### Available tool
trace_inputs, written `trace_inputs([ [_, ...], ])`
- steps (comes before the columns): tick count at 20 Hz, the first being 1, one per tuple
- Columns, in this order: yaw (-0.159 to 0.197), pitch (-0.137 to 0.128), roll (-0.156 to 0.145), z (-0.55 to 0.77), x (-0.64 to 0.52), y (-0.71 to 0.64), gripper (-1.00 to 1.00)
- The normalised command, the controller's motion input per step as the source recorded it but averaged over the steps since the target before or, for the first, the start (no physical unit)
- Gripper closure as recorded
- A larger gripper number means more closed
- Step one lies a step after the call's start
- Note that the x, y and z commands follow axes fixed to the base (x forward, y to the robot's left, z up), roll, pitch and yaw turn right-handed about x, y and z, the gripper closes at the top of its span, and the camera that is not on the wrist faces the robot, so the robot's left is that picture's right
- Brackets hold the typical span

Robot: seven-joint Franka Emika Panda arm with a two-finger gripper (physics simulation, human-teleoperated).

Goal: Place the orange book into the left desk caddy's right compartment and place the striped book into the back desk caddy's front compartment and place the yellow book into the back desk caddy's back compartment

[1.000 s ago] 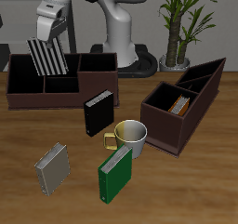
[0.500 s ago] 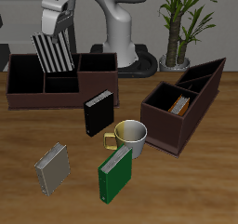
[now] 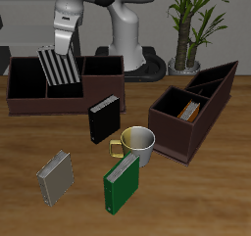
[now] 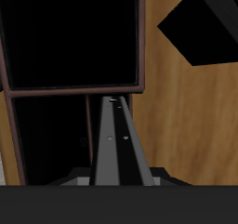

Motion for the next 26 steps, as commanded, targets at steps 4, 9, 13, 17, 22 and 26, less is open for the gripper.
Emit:
trace_inputs([
  [4,0.113,0.077,-0.063,-0.12,-0.09,-0.14,1.0],
  [9,-0.033,0.036,-0.007,-0.04,-0.13,-0.03,1.0],
  [13,-0.013,0.018,-0.059,-0.09,0.09,-0.14,1.0],
  [17,-0.025,0.024,-0.014,-0.11,0.1,-0.06,1.0],
  [22,-0.039,-0.016,-0.017,0.03,0.09,-0.02,1.0],
  [26,-0.01,-0.042,-0.001,0.1,0.08,0.03,1.0],
])
